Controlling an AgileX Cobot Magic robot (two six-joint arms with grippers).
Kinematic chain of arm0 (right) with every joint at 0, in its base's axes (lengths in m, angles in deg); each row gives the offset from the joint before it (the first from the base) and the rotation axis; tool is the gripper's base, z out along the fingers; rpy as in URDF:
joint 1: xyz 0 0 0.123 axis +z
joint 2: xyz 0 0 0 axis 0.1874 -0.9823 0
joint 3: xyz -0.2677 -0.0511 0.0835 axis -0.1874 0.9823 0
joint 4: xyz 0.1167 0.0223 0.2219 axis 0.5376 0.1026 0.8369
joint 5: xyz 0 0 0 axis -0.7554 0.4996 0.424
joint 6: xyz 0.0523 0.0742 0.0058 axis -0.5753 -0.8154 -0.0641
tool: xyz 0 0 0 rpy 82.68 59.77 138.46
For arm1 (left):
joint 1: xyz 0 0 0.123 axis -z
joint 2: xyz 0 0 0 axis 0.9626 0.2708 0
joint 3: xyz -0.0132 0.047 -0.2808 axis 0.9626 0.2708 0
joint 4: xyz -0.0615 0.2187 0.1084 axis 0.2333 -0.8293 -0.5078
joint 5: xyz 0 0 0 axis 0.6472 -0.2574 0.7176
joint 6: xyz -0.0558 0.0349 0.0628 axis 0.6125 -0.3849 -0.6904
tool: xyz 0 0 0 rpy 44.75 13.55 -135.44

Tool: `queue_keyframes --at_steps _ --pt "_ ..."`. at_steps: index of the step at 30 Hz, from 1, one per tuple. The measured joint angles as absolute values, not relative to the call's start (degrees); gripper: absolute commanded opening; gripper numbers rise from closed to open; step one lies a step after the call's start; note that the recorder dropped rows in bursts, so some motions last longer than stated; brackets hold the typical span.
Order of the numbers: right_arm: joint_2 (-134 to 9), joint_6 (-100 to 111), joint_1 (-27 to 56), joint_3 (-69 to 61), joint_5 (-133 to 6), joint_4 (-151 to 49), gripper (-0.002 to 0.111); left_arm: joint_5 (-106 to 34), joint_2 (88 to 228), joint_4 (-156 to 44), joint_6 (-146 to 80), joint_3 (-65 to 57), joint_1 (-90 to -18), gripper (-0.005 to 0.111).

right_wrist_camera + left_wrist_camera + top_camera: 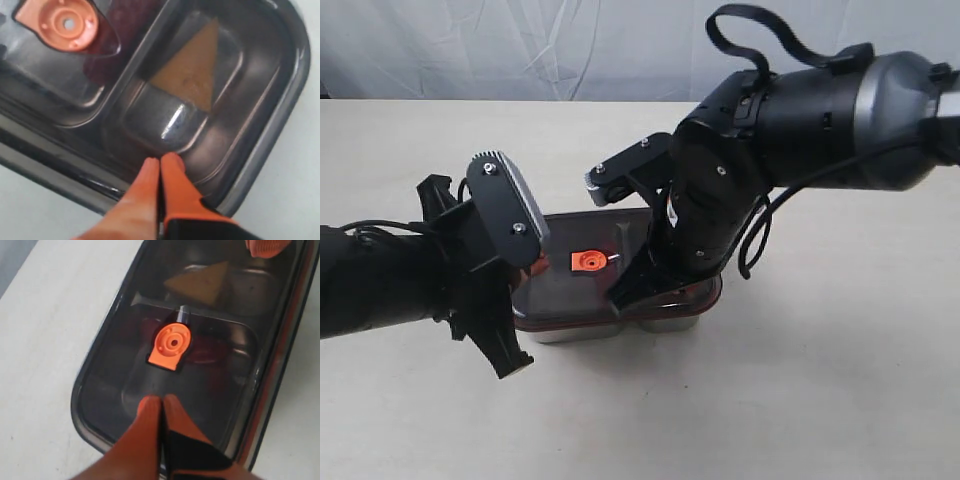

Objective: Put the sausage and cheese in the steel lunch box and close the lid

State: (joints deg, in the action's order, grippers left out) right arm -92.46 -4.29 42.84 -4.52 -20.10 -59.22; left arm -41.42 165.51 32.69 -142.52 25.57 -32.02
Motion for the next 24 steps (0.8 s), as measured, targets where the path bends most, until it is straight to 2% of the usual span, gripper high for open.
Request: queue_keyframes --at_steps 24 --pt "-98.2 -3.9 42.6 -6.2 -24.3 -58.4 -0.001 -41.0 176.3 30.4 -142.5 23.6 -32.0 0.000"
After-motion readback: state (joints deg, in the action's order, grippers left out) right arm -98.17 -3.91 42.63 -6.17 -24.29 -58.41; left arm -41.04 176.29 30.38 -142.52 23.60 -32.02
